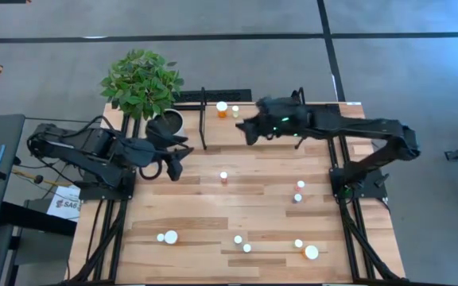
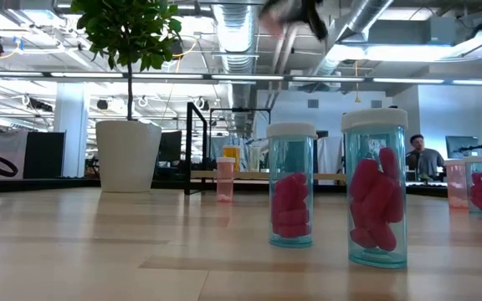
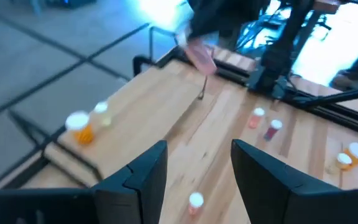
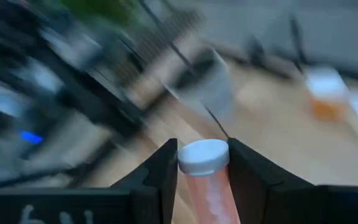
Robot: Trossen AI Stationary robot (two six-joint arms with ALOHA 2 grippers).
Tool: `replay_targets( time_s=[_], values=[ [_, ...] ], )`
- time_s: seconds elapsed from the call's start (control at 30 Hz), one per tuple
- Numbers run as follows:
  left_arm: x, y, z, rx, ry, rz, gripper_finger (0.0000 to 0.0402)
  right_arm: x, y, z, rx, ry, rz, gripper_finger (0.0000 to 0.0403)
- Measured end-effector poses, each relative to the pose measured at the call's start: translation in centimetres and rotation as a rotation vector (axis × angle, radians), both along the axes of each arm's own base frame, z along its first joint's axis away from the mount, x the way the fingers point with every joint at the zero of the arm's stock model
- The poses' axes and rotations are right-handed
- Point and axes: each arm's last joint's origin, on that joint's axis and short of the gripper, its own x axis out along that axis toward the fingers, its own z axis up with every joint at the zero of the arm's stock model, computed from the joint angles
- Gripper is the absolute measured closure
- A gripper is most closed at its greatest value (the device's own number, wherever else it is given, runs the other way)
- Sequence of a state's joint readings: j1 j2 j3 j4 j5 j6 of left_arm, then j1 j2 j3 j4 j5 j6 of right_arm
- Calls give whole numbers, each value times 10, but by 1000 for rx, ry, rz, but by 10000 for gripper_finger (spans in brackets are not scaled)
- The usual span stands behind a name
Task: Pick and place medicine bottles onto shelf by color
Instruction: Put the top pink pill bottle on the shelf
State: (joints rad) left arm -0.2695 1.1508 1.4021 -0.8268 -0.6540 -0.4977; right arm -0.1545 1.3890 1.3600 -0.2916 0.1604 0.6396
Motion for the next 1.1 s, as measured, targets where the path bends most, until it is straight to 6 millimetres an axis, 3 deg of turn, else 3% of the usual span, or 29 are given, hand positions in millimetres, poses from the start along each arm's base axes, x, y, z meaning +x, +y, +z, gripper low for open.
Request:
replay_targets(
  time_s=[0.17, 0.33, 0.5, 0.73, 0.93, 1.1],
  values=[
    [12, -3, 10, 108, -72, -59, 237, -13, 13, 40, -205, -242, 65, 267],
    [27, -8, 26, 273, -184, -170, 237, -17, 21, 56, -337, -347, 92, 266],
    [45, -11, 38, 399, -311, -270, 237, -12, 27, 60, -389, -411, 107, 266],
    [64, -1, 30, 413, -299, -226, 237, -6, 42, 58, -416, -435, 186, 265],
    [67, 7, 33, 410, -339, -213, 237, -7, 56, 62, -482, -471, 231, 267],
    [71, 10, 35, 391, -401, -309, 235, -8, 63, 65, -521, -501, 256, 267]
  ],
)
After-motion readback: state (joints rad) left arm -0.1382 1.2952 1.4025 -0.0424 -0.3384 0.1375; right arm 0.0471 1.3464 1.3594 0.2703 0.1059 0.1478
